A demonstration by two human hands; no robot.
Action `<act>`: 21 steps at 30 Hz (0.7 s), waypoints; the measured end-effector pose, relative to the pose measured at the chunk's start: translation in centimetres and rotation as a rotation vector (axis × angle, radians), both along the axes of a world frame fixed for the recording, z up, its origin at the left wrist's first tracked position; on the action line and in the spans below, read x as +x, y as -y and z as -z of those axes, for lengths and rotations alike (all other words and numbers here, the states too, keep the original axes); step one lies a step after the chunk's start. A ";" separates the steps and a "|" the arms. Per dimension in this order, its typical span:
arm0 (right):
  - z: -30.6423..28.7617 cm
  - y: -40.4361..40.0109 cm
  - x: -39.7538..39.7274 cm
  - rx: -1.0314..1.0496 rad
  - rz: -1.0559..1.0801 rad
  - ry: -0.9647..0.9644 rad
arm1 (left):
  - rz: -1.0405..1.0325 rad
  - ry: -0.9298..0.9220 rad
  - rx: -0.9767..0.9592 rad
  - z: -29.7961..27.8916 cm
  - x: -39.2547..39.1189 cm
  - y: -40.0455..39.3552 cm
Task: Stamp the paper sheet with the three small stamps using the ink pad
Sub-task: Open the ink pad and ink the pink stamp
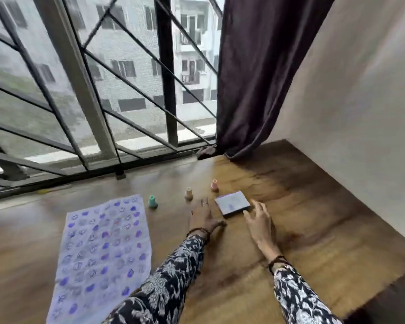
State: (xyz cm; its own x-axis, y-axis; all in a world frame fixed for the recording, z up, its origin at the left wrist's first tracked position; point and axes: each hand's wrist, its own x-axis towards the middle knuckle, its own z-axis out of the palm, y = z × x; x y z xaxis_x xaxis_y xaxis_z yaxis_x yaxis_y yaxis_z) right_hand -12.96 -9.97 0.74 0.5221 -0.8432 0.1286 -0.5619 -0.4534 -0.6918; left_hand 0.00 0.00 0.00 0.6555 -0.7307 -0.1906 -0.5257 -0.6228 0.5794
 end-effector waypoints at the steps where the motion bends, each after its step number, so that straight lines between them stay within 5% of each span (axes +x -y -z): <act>1: 0.2 1.0 0.4 0.029 0.019 0.044 | -0.018 0.005 0.021 0.1 0.1 0.7; 10: 1.9 1.9 2.2 0.134 0.011 0.143 | 0.007 0.062 -0.019 0.6 -1.0 0.4; 21: 1.1 -10.9 -1.8 0.300 -0.070 0.153 | -0.189 0.095 -0.100 1.3 -6.8 -13.2</act>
State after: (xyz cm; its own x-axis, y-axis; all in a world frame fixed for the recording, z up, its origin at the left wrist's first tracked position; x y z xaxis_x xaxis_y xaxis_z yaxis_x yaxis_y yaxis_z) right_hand -14.77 0.92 -0.33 0.5736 -0.8183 -0.0381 -0.4159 -0.2508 -0.8741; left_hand -6.81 13.21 -1.34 0.7943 -0.6052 -0.0541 -0.4601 -0.6572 0.5970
